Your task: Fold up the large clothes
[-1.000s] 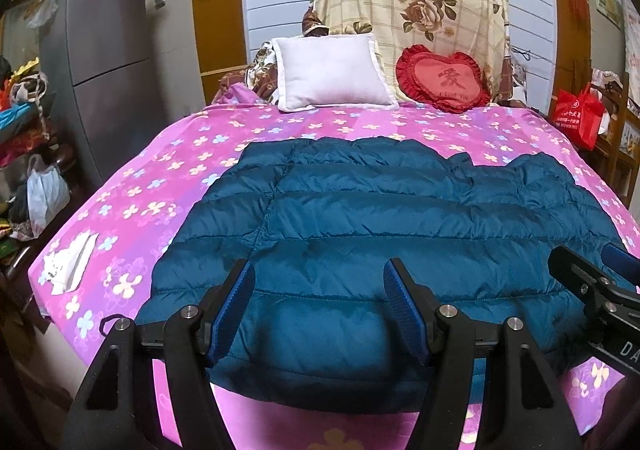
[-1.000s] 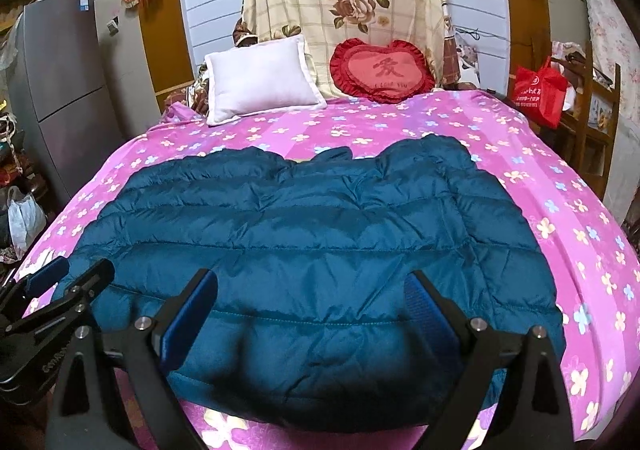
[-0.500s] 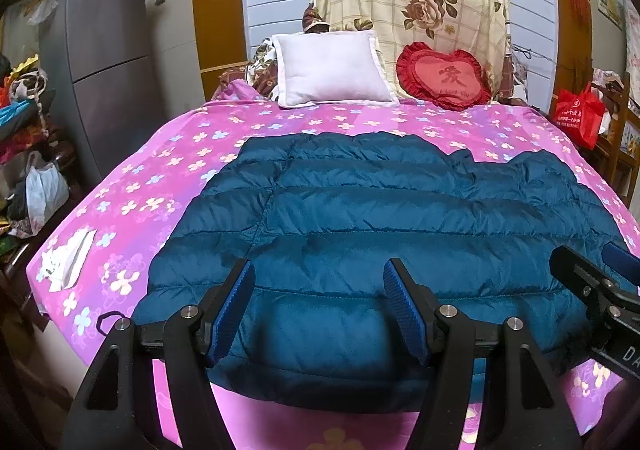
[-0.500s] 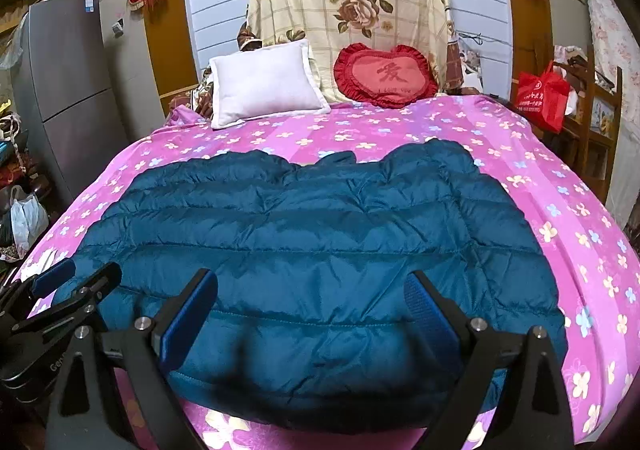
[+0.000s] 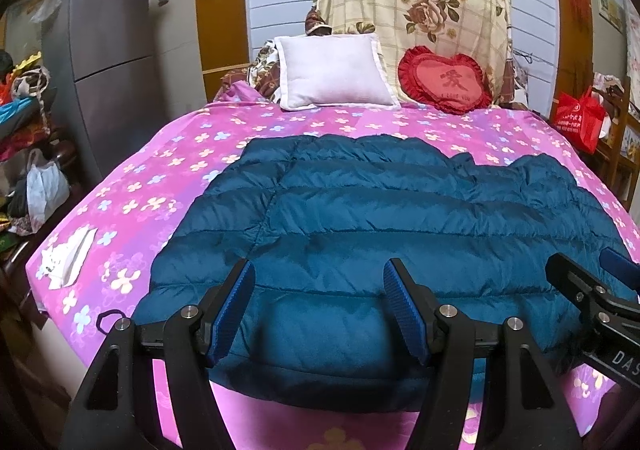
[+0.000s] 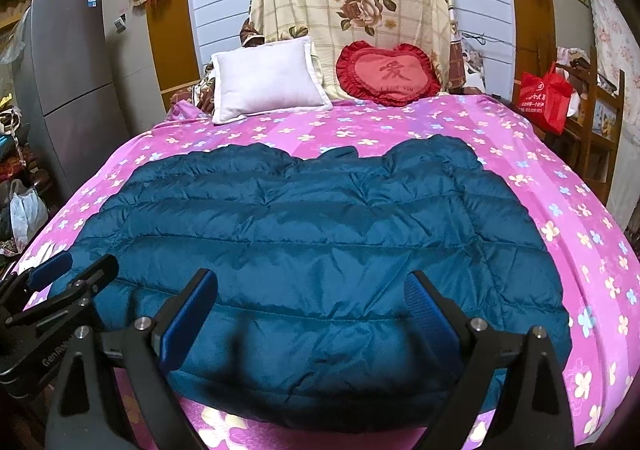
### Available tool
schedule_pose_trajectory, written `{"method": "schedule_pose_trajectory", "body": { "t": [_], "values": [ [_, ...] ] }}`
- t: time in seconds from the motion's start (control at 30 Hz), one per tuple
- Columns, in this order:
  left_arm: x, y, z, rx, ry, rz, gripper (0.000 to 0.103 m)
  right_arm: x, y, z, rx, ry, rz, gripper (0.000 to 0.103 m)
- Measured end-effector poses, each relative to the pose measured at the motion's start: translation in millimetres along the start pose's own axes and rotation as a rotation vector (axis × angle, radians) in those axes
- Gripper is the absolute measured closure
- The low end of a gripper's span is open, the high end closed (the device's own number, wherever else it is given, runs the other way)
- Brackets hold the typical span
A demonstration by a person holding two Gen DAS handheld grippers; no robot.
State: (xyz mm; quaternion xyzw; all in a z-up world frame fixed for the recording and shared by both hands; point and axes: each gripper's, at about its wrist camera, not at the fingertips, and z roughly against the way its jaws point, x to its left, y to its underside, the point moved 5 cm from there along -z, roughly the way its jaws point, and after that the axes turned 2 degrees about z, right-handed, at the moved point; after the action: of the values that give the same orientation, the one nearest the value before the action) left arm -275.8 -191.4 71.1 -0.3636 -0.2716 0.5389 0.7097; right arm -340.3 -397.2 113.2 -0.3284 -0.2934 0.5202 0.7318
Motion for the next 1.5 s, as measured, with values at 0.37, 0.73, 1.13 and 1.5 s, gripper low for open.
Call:
{"method": "schedule_pose_trajectory", "body": {
  "t": [0.37,0.73,1.13,1.5],
  "values": [
    [-1.2,1.6,1.6,-0.002,-0.042,-0.023,0.054,-4.2,0.9,0.7,-0.001,0.008,-0.002,0.007],
    [-0.5,-1.0,0.2,-0.001,-0.057,-0.026,0.054,-6.0,1.6,-0.7,0.003,0.006,-0.006,0.007],
    [-1.0,-0.5,-2.2,0.004,-0.055,-0.029,0.054,-3.4,3.4,-5.1,0.012,0.001,0.001,0.007],
    [-1.4,0.2,-3.9,0.007,-0.053,-0.027,0.054,-4.6,4.2,-7.8,0.018,0.000,0.001,0.007]
  ]
}}
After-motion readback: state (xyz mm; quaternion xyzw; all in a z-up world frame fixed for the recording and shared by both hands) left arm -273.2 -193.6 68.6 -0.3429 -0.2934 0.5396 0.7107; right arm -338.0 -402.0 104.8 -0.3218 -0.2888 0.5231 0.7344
